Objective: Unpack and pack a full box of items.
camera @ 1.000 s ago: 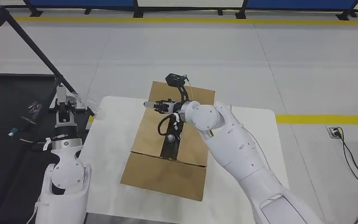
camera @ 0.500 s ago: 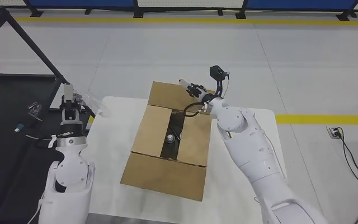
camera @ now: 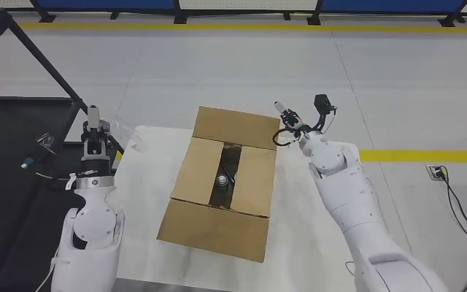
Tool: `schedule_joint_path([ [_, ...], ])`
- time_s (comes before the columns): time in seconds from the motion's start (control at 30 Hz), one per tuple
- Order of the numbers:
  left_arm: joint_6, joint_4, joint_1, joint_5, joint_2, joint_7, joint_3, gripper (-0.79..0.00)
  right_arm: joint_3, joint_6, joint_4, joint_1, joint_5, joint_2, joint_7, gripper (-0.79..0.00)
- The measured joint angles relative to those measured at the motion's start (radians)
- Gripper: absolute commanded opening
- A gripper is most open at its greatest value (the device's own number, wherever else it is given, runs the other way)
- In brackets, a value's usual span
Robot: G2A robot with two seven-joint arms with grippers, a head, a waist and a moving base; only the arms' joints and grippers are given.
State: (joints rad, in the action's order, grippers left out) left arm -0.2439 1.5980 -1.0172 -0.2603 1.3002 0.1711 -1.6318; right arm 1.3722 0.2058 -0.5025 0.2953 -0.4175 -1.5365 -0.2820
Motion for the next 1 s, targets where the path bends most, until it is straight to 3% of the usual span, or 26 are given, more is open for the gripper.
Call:
schedule_joint_path([
  [0.23,0.005,0.006,-0.006,-0.011,0.0,0.006,-0.005,0.0,0.028,0.146,0.186,-0.063,0.128,-0.001,-0.149,0.0],
  [0.43,0.011,0.014,-0.011,-0.014,0.0,0.009,-0.007,0.0,0.066,0.289,0.249,-0.083,0.252,0.007,-0.318,0.0],
  [1.0,0.004,0.0,0.002,-0.009,0.004,0.004,0.012,0.0,0.127,0.54,0.179,-0.071,0.459,0.051,-0.69,0.0],
])
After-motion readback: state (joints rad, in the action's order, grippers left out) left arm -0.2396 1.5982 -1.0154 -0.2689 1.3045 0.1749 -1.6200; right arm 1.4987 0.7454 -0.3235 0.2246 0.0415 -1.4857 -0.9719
